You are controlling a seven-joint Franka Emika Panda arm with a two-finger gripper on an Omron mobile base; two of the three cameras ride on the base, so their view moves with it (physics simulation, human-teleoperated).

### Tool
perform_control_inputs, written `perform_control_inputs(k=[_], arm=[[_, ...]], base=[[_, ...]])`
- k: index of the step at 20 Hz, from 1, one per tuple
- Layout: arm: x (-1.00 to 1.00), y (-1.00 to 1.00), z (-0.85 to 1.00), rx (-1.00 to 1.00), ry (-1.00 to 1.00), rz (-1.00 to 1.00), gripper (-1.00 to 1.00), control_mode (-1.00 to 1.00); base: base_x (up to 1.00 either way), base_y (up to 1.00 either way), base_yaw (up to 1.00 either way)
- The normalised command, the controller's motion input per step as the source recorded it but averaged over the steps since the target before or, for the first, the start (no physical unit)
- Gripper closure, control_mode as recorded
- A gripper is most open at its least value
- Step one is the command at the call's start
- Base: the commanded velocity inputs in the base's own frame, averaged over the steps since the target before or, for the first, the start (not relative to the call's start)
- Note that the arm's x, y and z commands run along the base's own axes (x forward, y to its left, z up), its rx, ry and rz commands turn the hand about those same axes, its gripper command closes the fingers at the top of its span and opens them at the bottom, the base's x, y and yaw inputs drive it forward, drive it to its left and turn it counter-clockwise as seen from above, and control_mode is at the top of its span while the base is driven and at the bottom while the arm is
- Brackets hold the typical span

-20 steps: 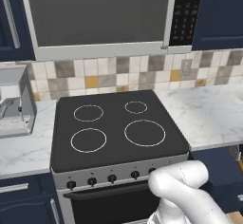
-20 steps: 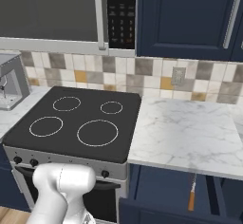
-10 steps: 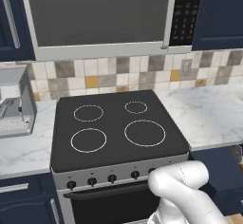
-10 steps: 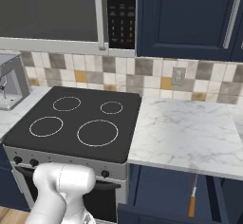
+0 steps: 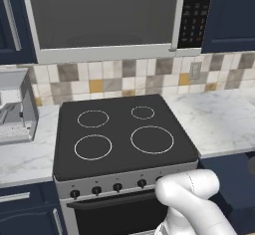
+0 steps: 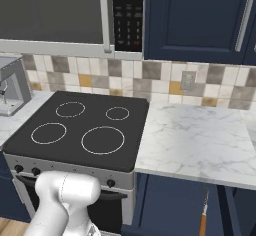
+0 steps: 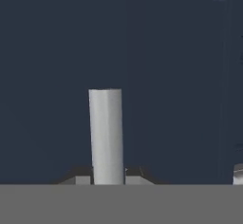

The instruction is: Take the pizza cutter from the drawer on the right and place it on the dining counter for cutting.

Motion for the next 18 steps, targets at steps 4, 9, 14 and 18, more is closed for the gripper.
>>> perform_control_inputs(k=[4,9,14,18], arm=[[-0.24,0.00,-0.09,0.00,0.00,0.00,1.00,-1.00],[-0.03,0.00,-0.01,0.00,0.00,0.00,-1.00,-1.00],[0.00,0.00,0.00,0.00,0.00,0.00,-1.00,-1.00],[0.00,0.00,0.00,0.00,0.00,0.00,-1.00,-1.00]], base=[[0.00,0.00,0.00],[0.00,0.00,0.00],[0.00,0.00,0.00],[0.00,0.00,0.00]])
